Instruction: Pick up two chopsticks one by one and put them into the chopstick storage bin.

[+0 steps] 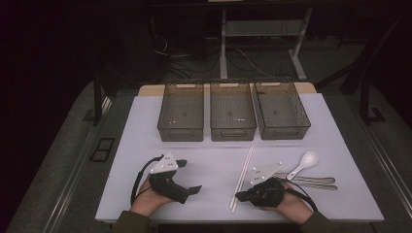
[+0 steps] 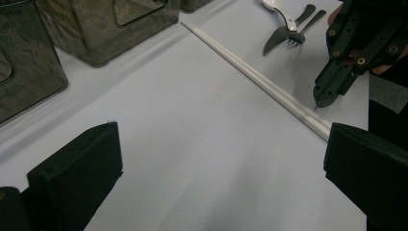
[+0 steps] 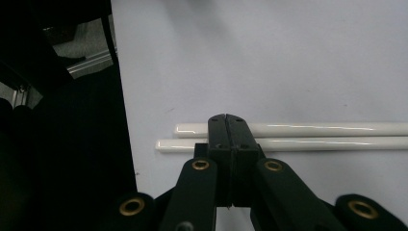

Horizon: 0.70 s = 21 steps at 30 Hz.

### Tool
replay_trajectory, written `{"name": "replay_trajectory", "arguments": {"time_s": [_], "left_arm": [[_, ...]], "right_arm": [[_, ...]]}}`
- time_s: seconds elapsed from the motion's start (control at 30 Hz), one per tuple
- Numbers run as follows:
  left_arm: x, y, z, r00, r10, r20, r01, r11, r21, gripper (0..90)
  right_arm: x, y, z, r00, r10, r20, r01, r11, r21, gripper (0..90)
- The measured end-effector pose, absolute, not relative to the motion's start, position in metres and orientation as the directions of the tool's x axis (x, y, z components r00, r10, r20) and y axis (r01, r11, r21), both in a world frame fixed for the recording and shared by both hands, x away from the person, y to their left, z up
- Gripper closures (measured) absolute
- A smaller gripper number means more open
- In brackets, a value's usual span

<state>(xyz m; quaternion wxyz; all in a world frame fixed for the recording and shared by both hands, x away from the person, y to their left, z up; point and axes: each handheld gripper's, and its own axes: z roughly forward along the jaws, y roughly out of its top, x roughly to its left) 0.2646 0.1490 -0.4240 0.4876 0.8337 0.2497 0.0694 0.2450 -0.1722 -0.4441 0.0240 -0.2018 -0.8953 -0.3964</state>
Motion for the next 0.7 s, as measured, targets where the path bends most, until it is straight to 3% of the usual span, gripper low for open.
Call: {"name": "replay_trajectory", "arguments": {"time_s": [0.7], "left_arm": [[0.264, 0.150, -0.423, 0.864, 0.486, -0.129, 0.349, -0.394, 0.850, 0.0]], "right_arm": [[0.247, -0.142, -0.451, -0.927, 0.320, 0.198, 0.362, 0.616, 0.700, 89.6]]}}
